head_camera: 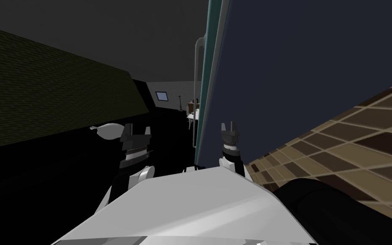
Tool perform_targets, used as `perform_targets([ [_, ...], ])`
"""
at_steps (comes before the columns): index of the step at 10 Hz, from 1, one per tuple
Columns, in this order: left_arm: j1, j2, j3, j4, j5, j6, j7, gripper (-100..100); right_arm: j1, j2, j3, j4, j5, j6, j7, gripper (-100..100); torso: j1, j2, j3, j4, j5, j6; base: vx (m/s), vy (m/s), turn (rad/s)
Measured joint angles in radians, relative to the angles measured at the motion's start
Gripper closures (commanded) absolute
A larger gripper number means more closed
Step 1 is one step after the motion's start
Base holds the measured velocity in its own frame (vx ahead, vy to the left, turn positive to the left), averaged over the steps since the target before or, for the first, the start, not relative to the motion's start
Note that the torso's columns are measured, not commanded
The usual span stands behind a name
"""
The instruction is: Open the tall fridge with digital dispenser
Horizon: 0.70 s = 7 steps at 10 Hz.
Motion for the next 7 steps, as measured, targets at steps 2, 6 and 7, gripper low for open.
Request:
perform_targets([
  [2, 0.0, 0.0, 0.0, 0.0, 0.0, 0.0, 0.0, 0, -0.005, -0.014, 0.004, -0.005, -0.006, -0.006, 0.001, -100, -0.001, 0.105, -0.218, 0.105, -0.001, -0.001, -0.002, 0.003, 0.016],
  [6, 0.0, 0.0, 0.0, 0.0, 0.0, 0.0, 0.0, 0, -0.048, -0.085, 0.01, -0.017, -0.091, -0.049, -0.007, -100, 0.0, 0.12, -0.242, 0.121, 0.0, 0.0, 0.006, 0.009, 0.047],
  [7, 0.0, 0.0, 0.0, 0.0, 0.0, 0.0, 0.0, 0, -0.067, -0.1, 0.009, -0.016, -0.126, -0.068, -0.012, -100, 0.0, 0.121, -0.241, 0.121, 0.0, 0.0, 0.009, 0.013, 0.061],
])
